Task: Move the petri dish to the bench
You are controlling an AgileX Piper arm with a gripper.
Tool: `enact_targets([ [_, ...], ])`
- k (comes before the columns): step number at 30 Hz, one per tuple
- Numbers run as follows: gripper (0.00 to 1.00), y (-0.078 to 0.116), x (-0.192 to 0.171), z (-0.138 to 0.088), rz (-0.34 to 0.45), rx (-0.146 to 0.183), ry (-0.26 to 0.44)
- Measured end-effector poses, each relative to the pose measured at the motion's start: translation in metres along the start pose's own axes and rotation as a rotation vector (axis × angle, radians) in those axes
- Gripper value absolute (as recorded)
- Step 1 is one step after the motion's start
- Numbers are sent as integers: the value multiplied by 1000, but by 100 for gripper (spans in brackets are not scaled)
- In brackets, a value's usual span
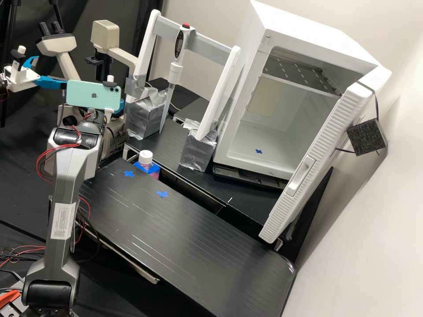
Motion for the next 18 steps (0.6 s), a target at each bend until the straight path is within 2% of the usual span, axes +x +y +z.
enact_targets([
  [8, 0, 2, -8, -1, -17, 22, 3],
  [18, 0, 15, -56, -16, -30, 54, 27],
])
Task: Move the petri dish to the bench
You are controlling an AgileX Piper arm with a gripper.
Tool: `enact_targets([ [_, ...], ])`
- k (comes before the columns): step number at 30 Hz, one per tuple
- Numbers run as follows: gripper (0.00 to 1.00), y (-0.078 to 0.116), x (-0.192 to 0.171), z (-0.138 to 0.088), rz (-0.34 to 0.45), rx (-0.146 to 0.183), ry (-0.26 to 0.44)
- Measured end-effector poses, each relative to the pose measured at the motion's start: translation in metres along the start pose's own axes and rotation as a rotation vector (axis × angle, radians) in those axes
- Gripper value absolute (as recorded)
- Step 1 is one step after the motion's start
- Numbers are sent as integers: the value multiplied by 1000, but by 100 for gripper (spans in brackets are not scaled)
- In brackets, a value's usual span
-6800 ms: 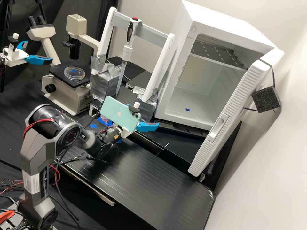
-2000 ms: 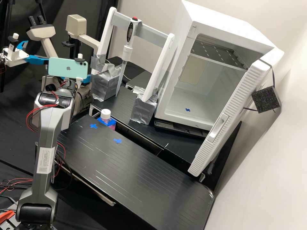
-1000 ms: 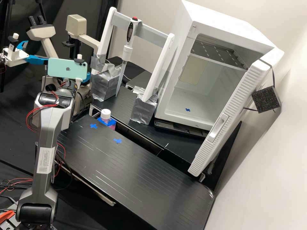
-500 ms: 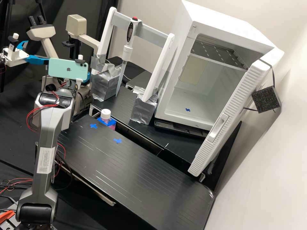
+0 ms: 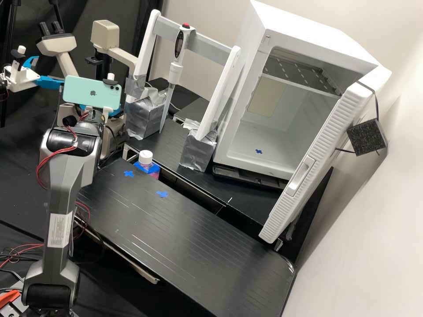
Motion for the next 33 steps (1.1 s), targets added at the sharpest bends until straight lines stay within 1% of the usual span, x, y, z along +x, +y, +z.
enact_targets([
  [3, 0, 0, -21, -5, 0, 5, 5],
  [5, 0, -1, -40, -11, 19, -12, 27],
  [8, 0, -3, -61, -16, 51, -27, 55],
  [12, 0, -10, -93, -18, 84, -66, 87],
  [15, 0, -15, -120, -17, 120, -76, 106],
  [18, 0, -21, -146, -10, 144, -73, 109],
  [22, 0, -28, -179, 2, 170, -85, 122],
  [23, 0, -29, -188, 5, 183, -84, 123],
  [25, 0, -31, -204, 12, 208, -93, 123],
  [31, 0, -27, -238, 36, 323, -91, 85],
  [33, 0, -27, -244, 43, 345, -89, 69],
])
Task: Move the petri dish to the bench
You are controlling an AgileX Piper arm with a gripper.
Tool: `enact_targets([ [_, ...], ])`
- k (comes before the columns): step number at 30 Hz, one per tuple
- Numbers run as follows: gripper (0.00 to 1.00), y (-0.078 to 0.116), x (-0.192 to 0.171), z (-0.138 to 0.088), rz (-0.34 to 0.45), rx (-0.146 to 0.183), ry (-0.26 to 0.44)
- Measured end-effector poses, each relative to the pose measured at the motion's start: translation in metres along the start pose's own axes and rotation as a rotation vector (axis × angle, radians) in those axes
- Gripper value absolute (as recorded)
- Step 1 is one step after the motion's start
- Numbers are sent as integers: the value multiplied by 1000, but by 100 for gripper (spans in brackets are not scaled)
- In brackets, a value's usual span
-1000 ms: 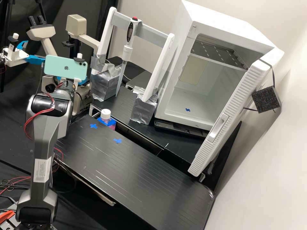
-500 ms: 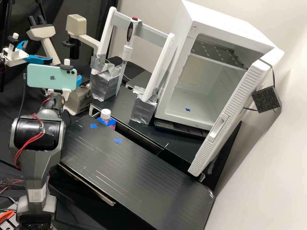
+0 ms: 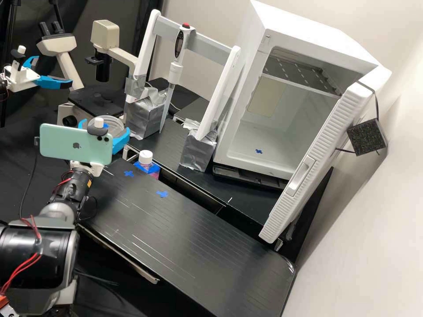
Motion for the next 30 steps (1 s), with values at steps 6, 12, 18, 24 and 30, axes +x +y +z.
enact_targets([
  [6, 0, 3, -19, 33, 45, -47, -126],
  [12, 0, 19, -39, 68, 140, -5, -280],
  [18, 0, 37, -57, 82, 231, 39, -333],
  [24, 0, 40, -62, 87, 234, 54, -348],
  [30, 0, 35, -60, 87, 188, 55, -360],
])
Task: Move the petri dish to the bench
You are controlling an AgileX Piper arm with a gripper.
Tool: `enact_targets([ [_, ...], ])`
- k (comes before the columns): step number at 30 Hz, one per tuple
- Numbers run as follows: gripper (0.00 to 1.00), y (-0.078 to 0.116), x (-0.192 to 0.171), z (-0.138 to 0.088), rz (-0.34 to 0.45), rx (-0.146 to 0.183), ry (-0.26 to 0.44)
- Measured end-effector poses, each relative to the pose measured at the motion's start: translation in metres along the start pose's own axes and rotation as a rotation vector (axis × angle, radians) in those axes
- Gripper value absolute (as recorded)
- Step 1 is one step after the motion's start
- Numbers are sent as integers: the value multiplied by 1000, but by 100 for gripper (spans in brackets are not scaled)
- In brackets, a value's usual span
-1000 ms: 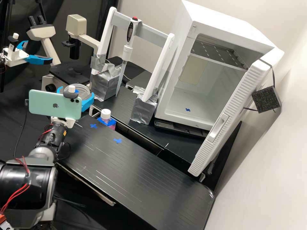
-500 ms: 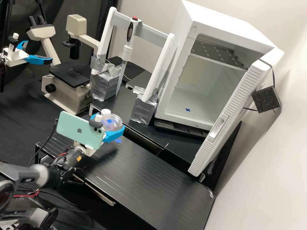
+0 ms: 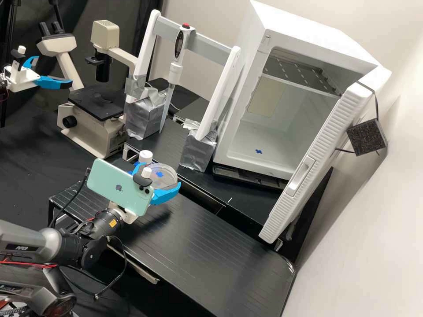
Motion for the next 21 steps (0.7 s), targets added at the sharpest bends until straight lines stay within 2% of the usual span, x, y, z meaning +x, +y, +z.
enact_targets([
  [7, 0, -2, 1, 14, -55, -21, -79],
  [9, 0, -2, 2, 18, -61, -16, -99],
  [12, 0, -1, 2, 18, -61, -27, -86],
  [18, 0, -2, 2, 18, -69, -25, -84],
  [19, 100, -3, 2, 18, -73, -23, -85],
  [21, 100, -3, 3, 19, -78, -21, -87],
])
